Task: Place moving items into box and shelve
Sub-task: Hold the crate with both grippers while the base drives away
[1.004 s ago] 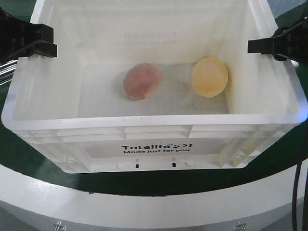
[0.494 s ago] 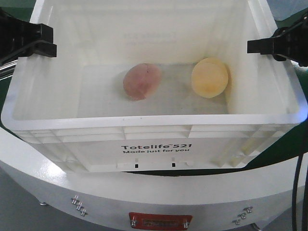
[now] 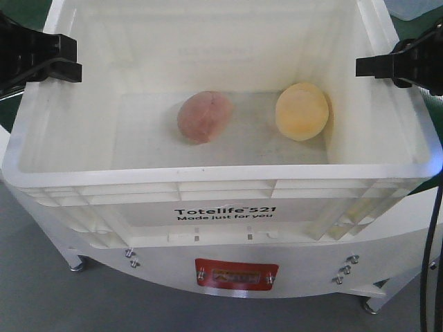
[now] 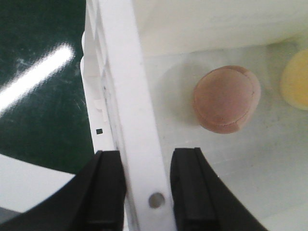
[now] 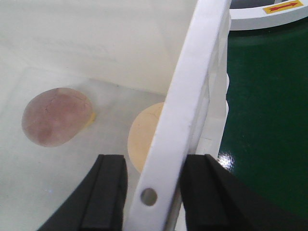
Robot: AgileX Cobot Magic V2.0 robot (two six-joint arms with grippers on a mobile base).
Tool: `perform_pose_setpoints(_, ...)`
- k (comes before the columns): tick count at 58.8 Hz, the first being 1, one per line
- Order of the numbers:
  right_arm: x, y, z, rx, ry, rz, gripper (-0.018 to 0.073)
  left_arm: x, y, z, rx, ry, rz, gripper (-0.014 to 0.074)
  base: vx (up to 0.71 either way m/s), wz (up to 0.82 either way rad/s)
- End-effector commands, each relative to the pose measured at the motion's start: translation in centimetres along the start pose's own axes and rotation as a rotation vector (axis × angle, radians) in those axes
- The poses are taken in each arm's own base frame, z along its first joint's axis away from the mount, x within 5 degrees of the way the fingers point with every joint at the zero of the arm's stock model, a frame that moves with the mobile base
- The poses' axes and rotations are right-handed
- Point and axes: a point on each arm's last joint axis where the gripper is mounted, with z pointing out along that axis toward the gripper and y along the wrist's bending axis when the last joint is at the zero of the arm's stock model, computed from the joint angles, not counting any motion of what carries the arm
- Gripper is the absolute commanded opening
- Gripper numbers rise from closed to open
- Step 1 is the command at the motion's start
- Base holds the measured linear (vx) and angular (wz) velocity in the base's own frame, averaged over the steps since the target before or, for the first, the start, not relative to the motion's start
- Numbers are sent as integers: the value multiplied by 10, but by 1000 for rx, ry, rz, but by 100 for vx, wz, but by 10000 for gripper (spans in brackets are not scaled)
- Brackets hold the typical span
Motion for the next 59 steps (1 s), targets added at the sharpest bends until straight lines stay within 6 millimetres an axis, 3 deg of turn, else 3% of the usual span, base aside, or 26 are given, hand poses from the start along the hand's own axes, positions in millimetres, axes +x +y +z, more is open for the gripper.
perform_pose_setpoints(1, -22, 13, -22, -33, -160, -8, -6, -20, -14, -27, 93, -217, -12, -6, -21, 8)
perform_pose_setpoints(35, -22, 13, -22, -33, -160, -8, -6, -20, -14, -27, 93, -217, -12, -6, -25, 9)
perform_pose_setpoints(59, -21, 13, -22, -38, -154, -8, -6, -20, -14, -27, 93, -217, -12, -6, -25, 31)
